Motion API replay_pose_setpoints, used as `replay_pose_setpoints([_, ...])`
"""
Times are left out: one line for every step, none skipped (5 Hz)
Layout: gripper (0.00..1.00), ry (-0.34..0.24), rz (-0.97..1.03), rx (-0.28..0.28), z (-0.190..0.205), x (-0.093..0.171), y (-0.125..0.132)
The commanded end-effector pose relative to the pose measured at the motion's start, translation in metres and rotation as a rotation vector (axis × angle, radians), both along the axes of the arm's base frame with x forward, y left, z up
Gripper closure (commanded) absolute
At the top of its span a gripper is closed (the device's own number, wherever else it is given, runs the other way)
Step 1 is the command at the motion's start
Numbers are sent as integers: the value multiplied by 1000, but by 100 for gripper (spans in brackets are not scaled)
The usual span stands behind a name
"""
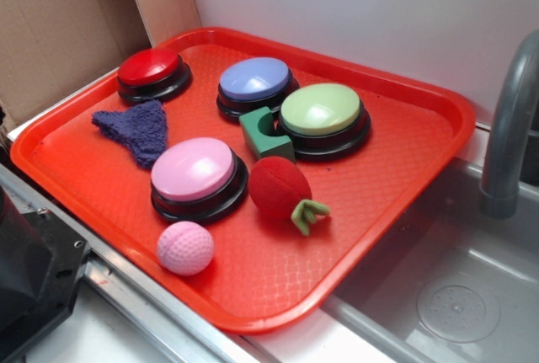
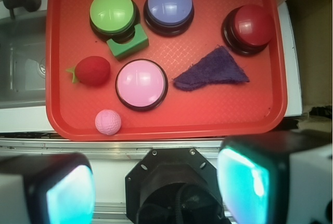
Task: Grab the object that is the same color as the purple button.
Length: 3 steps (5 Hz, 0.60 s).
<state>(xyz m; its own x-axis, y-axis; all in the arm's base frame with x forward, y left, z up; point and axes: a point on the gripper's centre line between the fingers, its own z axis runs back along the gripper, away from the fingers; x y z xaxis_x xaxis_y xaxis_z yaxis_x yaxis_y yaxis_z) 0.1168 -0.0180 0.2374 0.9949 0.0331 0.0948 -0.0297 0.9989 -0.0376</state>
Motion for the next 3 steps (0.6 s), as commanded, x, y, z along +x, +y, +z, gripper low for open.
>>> replay_pose_setpoints([0,0,0,0,0,0,0])
replay_pose_setpoints([0,-17,202,-58,-16,3,16])
replay_pose_setpoints([0,-27,350,-50,-36,8,33])
